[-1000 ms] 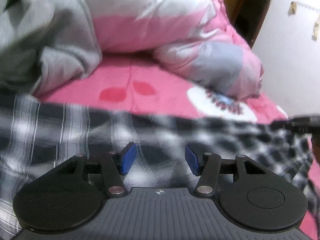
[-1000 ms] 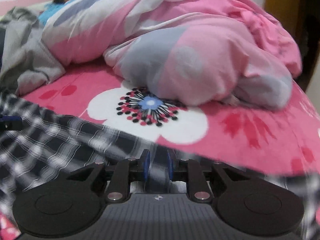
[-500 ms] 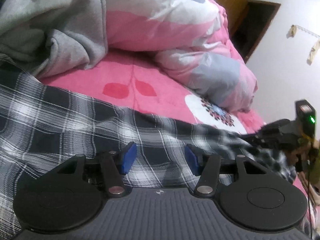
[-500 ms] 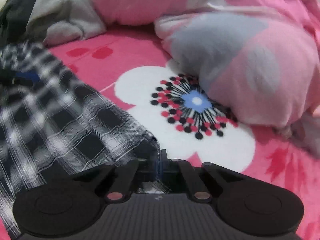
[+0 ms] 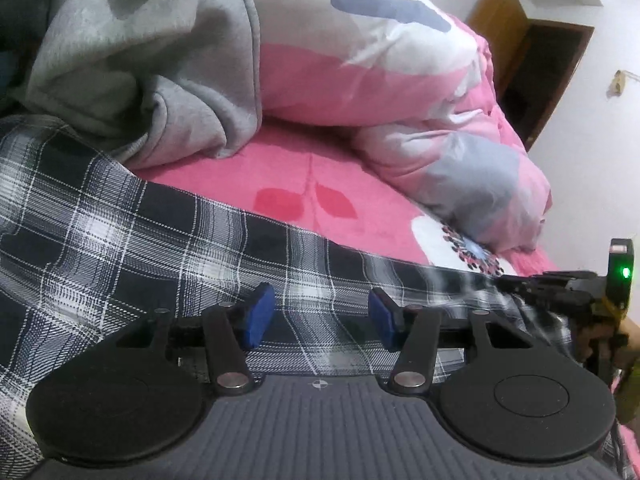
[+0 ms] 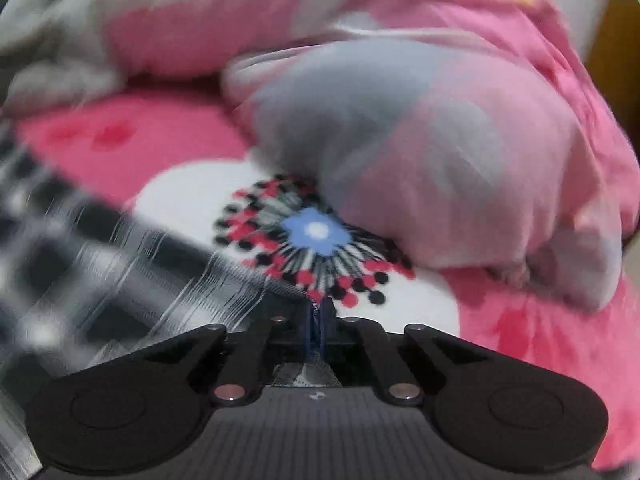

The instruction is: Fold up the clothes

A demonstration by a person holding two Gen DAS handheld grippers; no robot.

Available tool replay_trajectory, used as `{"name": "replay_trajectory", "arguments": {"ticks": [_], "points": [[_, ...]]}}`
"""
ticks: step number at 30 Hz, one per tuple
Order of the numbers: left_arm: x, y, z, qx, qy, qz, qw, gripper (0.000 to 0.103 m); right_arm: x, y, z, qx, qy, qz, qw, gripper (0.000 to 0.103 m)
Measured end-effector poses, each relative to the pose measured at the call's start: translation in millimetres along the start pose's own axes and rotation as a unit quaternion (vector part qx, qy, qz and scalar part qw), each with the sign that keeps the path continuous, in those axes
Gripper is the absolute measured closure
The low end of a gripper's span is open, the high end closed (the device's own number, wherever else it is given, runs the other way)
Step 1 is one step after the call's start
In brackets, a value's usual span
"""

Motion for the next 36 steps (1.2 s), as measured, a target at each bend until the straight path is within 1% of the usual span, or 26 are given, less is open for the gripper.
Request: {"name": "replay_trajectory", "arguments": {"ticks": [1, 3, 5, 7, 8, 9, 10, 11, 13, 14, 15, 16, 17, 18, 20, 21, 23, 25, 26, 28, 30, 31, 33, 34, 35, 36], "points": [[0.2, 0.0, -0.1, 0.000, 0.000, 0.000, 1.0000, 0.051, -16.3, 1.4, 0.9, -0.002, -0.065, 0.020, 0.998, 0.084], [0.5, -0.1, -0.5, 0.001, 0.000, 0.000, 1.0000, 0.051, -53.8, 6.1, -0.4, -0.010, -0.200, 0.041, 0.979, 0.068], [0.9, 0.5, -1.0, 0.000, 0.001, -0.001, 1.0000, 0.051, -94.2, 18.5, -8.3, -0.028, -0.309, 0.051, 0.949, 0.067], [1.9, 0.6, -1.2, 0.000, 0.004, -0.004, 1.0000, 0.051, -129.9, 44.9, -20.8, -0.065, -0.384, 0.066, 0.919, 0.064], [2.3, 0.6, -1.3, 0.000, 0.005, -0.005, 1.0000, 0.051, -143.1, 60.3, -27.2, -0.084, -0.404, 0.065, 0.908, 0.062], [2.2, 0.5, -1.4, 0.000, 0.005, -0.006, 1.0000, 0.051, -154.0, 77.7, -36.0, -0.100, -0.415, 0.055, 0.903, 0.055], [2.1, 0.5, -1.6, 0.000, 0.006, -0.006, 1.0000, 0.051, -164.3, 97.1, -47.1, -0.116, -0.421, 0.040, 0.899, 0.047], [2.0, 0.5, -1.7, 0.000, 0.006, -0.006, 1.0000, 0.050, -174.6, 116.6, -58.2, -0.132, -0.427, 0.025, 0.894, 0.045], [1.8, 0.4, -1.8, 0.000, 0.006, -0.006, 1.0000, 0.050, -192.7, 150.0, -85.4, -0.141, -0.428, -0.024, 0.892, 0.034], [1.8, 0.3, -1.7, 0.000, 0.006, -0.006, 1.0000, 0.050, -200.4, 161.6, -101.5, -0.129, -0.433, -0.052, 0.890, 0.033], [2.1, 0.2, -1.6, 0.000, 0.006, -0.006, 1.0000, 0.050, -208.4, 168.3, -118.7, -0.104, -0.449, -0.078, 0.884, 0.033], [2.3, 0.2, -1.4, -0.001, 0.007, -0.007, 1.0000, 0.050, -215.2, 171.9, -135.3, -0.078, -0.469, -0.098, 0.874, 0.032], [2.5, -0.1, -1.2, -0.001, 0.008, -0.008, 0.9999, 0.050, -219.5, 173.4, -147.4, -0.061, -0.485, -0.105, 0.866, 0.032], [2.7, -0.2, -1.1, -0.001, 0.008, -0.008, 0.9999, 0.050, -221.7, 172.9, -154.3, -0.053, -0.493, -0.107, 0.862, 0.033], [2.9, -0.3, -1.0, -0.001, 0.010, -0.010, 0.9999, 0.050, -224.2, 170.3, -164.0, -0.041, -0.503, -0.110, 0.857, 0.033], [3.3, -0.4, -1.0, -0.001, 0.011, -0.011, 0.9999, 0.050, -224.8, 169.2, -165.2, -0.038, -0.500, -0.113, 0.858, 0.033], [3.9, -0.3, -0.9, -0.002, 0.013, -0.013, 0.9998, 0.050, -223.1, 163.7, -152.7, -0.034, -0.469, -0.137, 0.872, 0.033], [4.2, -0.5, -0.8, -0.002, 0.014, -0.014, 0.9998, 0.050, -224.6, 154.2, -138.1, -0.023, -0.430, -0.176, 0.885, 0.033], [4.1, -0.6, -0.6, -0.002, 0.015, -0.014, 0.9998, 0.050, -229.2, 148.3, -132.6, -0.015, -0.415, -0.196, 0.888, 0.033], [4.2, -0.8, -0.3, -0.002, 0.014, -0.015, 0.9998, 0.050, -239.3, 140.0, -129.6, -0.001, -0.408, -0.214, 0.887, 0.033], [4.2, -0.4, -0.6, -0.002, 0.015, -0.015, 0.9998, 0.050, -254.1, 126.4, -129.7, 0.015, -0.415, -0.220, 0.883, 0.033], [4.4, -0.5, -0.5, -0.002, 0.015, -0.015, 0.9998, 0.050, -260.6, 119.4, -131.4, 0.021, -0.421, -0.214, 0.881, 0.033], [4.7, -0.6, -0.2, -0.002, 0.016, -0.016, 0.9997, 0.049, -268.3, 103.8, -137.2, 0.041, -0.439, -0.156, 0.884, 0.033], [4.8, -0.6, -0.2, -0.002, 0.016, -0.016, 0.9997, 0.049, -267.1, 98.2, -137.7, 0.048, -0.437, -0.137, 0.888, 0.032], [4.7, -0.5, -0.4, -0.002, 0.017, -0.016, 0.9997, 0.049, -263.4, 94.8, -136.7, 0.051, -0.427, -0.133, 0.893, 0.032], [4.7, -0.4, -0.6, -0.002, 0.017, -0.015, 0.9997, 0.049, -258.4, 93.0, -134.7, 0.053, -0.414, -0.128, 0.900, 0.042]]}}
Point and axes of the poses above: each gripper's, at about its wrist camera, not at the fingertips, and y roughly against the way its jaws point, x to its left, z to its top, the point moved 4 cm from there along -y, roughly the way its jaws point, and after that the axes turned 8 degrees about x, right-handed, at the moved point
